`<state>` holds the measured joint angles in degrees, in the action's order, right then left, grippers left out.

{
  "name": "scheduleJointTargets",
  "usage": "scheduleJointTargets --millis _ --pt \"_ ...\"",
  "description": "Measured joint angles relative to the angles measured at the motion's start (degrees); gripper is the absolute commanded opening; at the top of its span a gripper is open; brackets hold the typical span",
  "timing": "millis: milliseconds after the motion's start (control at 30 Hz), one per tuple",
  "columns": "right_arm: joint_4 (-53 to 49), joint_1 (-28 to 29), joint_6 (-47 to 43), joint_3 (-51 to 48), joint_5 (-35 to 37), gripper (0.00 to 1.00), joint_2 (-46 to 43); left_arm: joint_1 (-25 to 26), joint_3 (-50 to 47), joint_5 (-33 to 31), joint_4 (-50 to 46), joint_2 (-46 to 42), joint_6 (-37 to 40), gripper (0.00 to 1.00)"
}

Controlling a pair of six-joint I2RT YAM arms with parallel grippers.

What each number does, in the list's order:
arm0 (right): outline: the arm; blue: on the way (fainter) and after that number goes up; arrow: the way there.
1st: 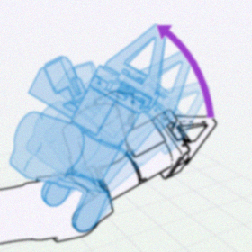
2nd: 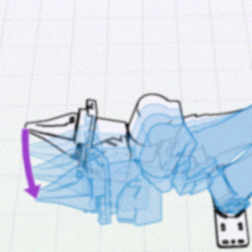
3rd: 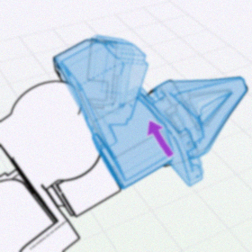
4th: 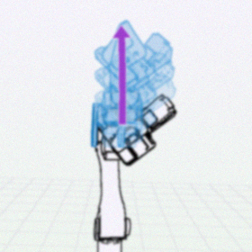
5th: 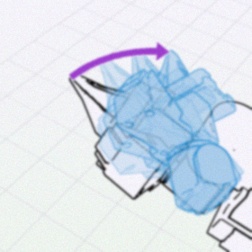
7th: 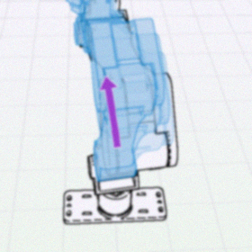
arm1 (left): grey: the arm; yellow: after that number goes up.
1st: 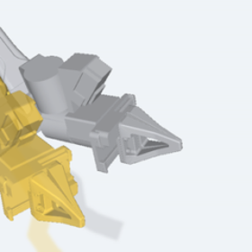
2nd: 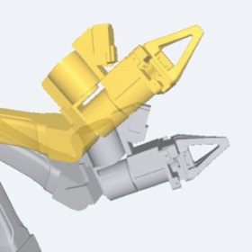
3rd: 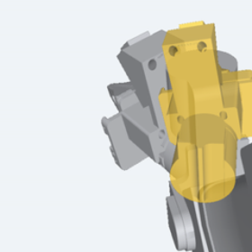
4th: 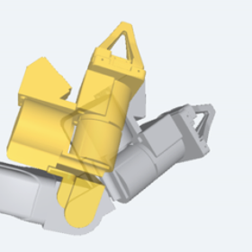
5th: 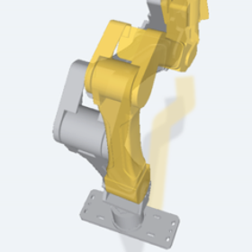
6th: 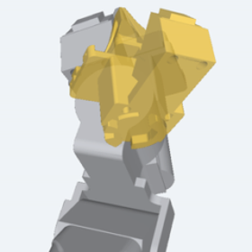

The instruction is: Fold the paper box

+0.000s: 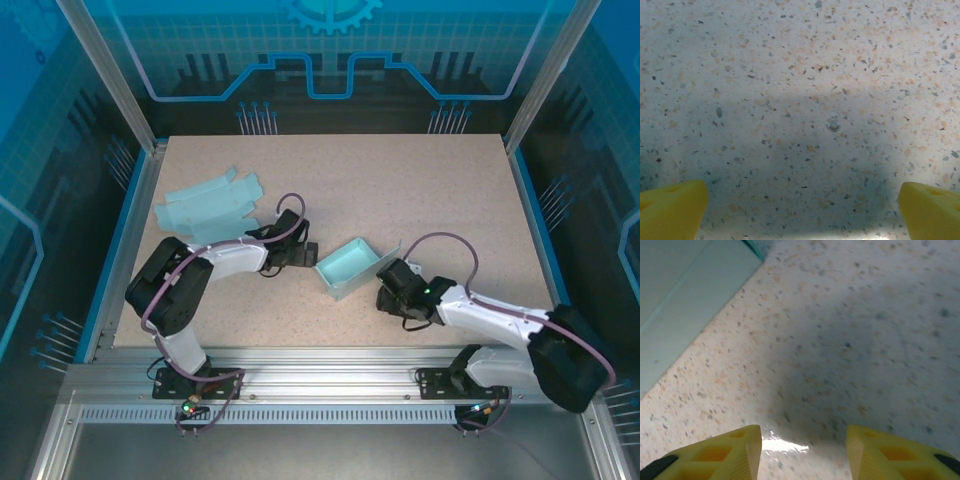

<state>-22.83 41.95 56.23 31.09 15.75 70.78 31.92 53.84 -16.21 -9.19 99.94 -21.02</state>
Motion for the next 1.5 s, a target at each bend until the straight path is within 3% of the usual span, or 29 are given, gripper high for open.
scheduleJointTargets --millis 367,700,867,1033,1233,1367,1500 --pt "8.7 -8.9 -7.8 9.4 -6.4 0.48 13.9 2.4 -3.0 2.2 0.3 -1.4 -3.0 0.99" --pt "9.3 -21.4 -17.1 18.7 -14.3 0.53 21.3 12.0 -8.1 5.1 3.8 -5.9 -10.2 0.99" --pt "7.8 -26.5 -20.3 20.4 -16.4 0.64 20.6 18.0 -9.4 7.1 9.9 -5.9 -13.7 0.99" --pt "1.5 -28.9 -22.3 19.0 -13.1 0.77 10.4 18.6 -12.4 5.1 10.6 -11.6 -13.6 0.97" --pt "-6.8 -28.9 -22.1 12.1 -8.8 1.00 -10.3 9.2 -11.0 3.6 9.4 -21.3 -7.8 0.84" --pt "-12.4 -28.8 -21.7 8.2 -8.7 1.00 -22.0 2.8 -8.2 6.8 8.4 -20.0 -0.9 0.85" --pt "-17.3 -28.8 -21.1 7.9 -9.3 1.00 -29.6 1.8 -1.0 9.7 3.6 -13.0 5.5 0.81"
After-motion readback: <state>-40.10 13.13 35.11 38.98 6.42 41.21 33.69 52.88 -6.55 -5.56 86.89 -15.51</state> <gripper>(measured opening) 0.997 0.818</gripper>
